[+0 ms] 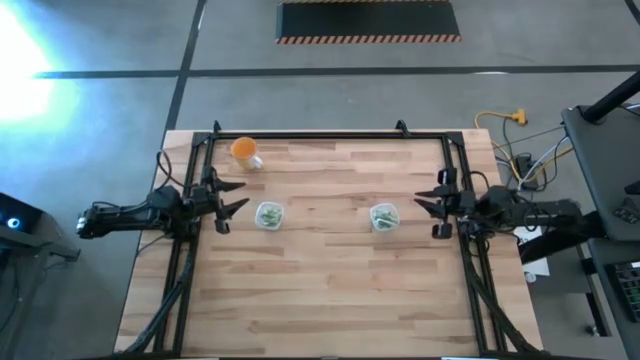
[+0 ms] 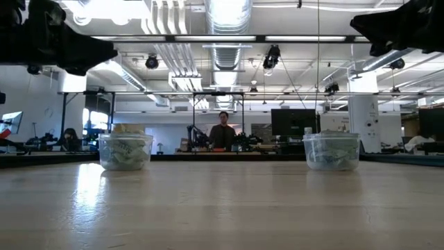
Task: Pick and place Stevia / Truvia into bins
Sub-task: Return to Home Position
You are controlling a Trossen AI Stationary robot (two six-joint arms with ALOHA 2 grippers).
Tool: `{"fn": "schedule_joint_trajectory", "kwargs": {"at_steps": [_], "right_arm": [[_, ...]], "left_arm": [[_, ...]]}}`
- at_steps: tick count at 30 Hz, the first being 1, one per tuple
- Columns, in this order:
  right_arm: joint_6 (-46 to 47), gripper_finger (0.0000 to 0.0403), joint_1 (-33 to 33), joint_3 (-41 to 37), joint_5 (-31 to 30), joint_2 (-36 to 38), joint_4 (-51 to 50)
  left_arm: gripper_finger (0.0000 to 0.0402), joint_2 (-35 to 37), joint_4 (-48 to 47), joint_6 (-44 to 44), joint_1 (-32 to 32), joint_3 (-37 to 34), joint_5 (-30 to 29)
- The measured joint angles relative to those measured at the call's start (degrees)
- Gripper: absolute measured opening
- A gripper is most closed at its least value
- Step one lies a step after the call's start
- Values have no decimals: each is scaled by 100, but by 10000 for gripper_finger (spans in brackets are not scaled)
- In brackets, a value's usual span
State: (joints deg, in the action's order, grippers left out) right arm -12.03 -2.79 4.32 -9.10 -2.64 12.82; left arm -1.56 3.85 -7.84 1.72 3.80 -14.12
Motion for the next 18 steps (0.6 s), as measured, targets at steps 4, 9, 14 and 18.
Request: {"fn": "schedule_joint_trajectory", "kwargs": {"at_steps": [4,9,14,18], "right_arm": [[57,57,-31,-4,11,265,-232],[197,57,-46,-7,7,265,-428],[375,57,-48,-77,15,265,-699],[530,57,-48,-303,13,265,-641]], "left_arm": [[192,-4,-19,1,-38,-7,8],[192,-4,-43,3,-58,-16,12],[192,-3,-116,2,-82,-64,90],[192,-4,-152,52,-116,-170,186]]}}
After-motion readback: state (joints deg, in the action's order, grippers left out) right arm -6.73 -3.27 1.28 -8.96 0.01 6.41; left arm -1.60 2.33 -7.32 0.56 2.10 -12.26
